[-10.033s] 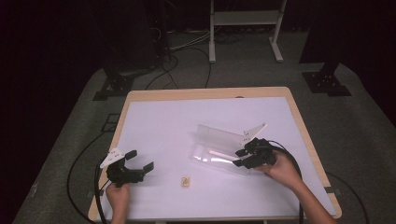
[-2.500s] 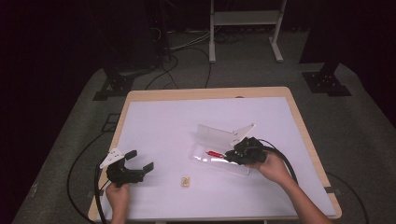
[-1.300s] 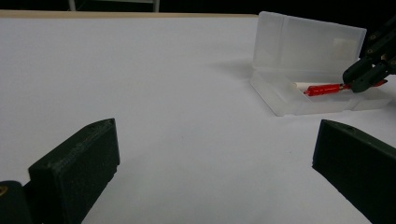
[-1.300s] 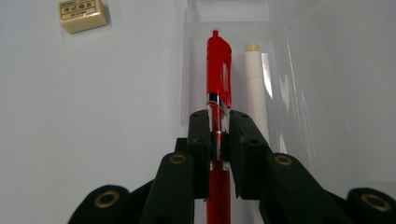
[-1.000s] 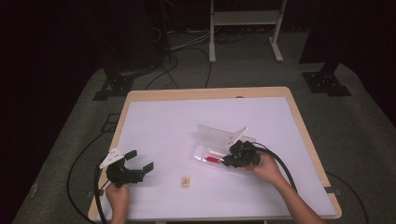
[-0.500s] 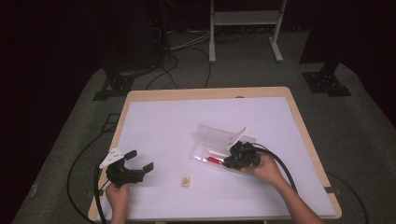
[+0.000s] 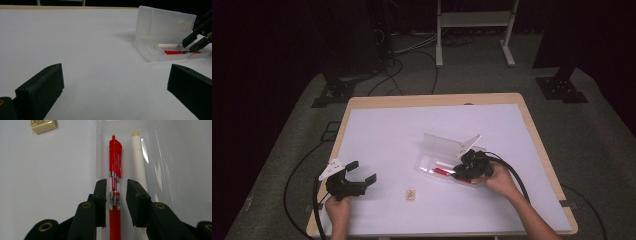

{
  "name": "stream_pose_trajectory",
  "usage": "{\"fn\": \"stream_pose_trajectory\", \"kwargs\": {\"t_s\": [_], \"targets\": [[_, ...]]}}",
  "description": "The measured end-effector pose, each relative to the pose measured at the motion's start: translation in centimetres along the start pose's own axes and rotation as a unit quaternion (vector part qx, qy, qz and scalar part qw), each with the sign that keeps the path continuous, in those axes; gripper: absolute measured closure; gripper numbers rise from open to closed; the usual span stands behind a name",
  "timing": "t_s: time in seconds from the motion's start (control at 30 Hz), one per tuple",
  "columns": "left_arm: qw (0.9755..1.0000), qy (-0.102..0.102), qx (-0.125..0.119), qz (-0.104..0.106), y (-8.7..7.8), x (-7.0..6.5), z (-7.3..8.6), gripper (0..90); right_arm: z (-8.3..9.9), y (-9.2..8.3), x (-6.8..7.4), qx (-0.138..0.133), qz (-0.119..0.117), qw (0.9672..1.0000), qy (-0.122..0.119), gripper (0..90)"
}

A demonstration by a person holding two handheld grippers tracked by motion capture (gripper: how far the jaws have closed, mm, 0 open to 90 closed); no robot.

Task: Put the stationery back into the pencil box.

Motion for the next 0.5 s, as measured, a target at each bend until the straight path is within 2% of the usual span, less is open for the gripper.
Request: {"fn": "stream_pose_trajectory", "kwargs": {"t_s": [0.17,0.5], "targets": [[1.0,-0.002,0.0,-0.001,0.0,0.0,0.0,0.0,-0.6,-0.7,0.6,-0.01,0.008,0.9999,-0.007,65.9],[1.0,0.0,0.0,-0.001,0.0,0.0,0.0,0.0,-1.1,-1.4,1.8,-0.03,-0.003,0.9995,-0.012,61.6]]}}
Point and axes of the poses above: each handheld gripper's, and its own axes: y roughly forward along the jaws, z roughly out of its underside, x roughly to its left, the point moved 8 cm from there along y, roughly forward along the jaws, and after that the axes turned 3 degrees about -z, right-handed, at the moved point
